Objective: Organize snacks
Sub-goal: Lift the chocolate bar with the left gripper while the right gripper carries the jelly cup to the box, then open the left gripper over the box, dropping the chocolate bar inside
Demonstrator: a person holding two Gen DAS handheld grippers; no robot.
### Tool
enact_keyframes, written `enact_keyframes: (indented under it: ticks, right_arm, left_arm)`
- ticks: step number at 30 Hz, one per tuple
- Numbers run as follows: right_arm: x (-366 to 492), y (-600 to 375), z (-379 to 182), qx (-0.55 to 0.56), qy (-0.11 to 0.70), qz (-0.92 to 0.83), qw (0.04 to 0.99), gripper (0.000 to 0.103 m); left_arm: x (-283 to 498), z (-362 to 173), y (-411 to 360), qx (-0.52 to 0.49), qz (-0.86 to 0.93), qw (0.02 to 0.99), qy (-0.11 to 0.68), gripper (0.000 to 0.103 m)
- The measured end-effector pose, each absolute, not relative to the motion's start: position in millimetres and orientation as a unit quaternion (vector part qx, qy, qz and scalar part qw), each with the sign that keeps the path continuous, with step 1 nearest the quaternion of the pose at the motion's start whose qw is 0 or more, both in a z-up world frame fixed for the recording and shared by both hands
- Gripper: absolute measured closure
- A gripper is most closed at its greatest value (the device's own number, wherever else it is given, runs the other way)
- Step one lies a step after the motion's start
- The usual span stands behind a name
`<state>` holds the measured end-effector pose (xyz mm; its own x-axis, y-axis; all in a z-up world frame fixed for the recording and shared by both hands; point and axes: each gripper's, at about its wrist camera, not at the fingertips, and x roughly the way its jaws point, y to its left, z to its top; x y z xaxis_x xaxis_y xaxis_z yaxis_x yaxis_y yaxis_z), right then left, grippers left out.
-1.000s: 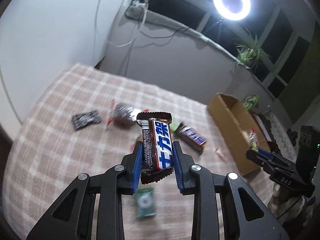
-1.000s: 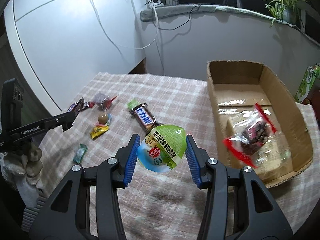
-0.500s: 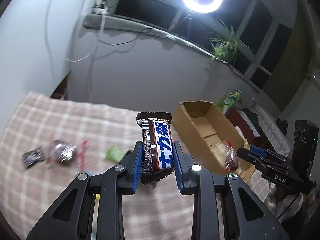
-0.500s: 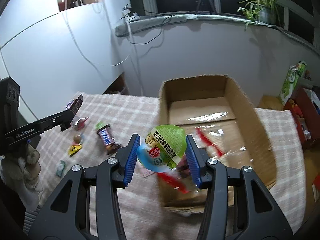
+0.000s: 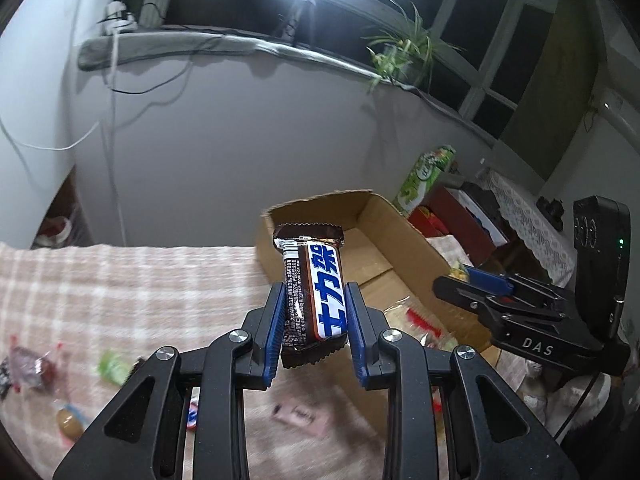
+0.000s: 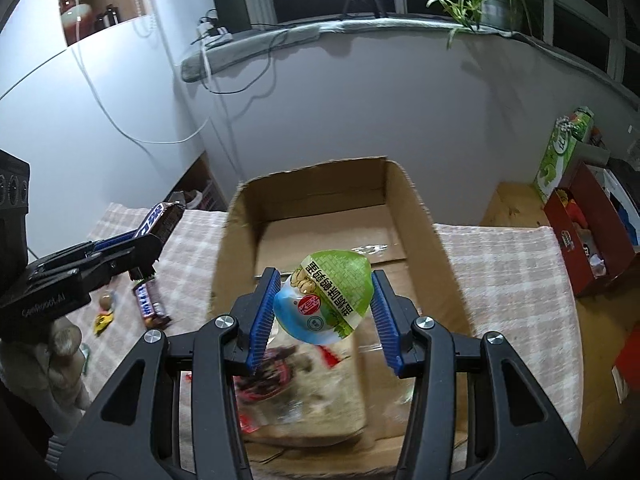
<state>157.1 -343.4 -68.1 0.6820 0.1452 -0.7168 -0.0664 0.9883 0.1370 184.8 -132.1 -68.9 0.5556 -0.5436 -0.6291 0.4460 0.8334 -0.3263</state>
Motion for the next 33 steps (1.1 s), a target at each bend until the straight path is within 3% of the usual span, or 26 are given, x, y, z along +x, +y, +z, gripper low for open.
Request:
enact_keyframes:
  ticks: [12, 33]
  right_arm:
    - [170.8, -361.3, -79.1, 0.057, 0.412, 0.045, 0.909, 0.055]
    - [161.3, -361.8, -74.0, 0.059, 0.410, 0.035, 0.910, 0.054]
  left_arm:
    - [193.3, -73.0, -171.3, -0.039, -0.298, 0.871, 0.388, 0.076]
    - [181.0, -61.3, -169.5, -0.040, -0.299, 0.875, 0.378, 0.074]
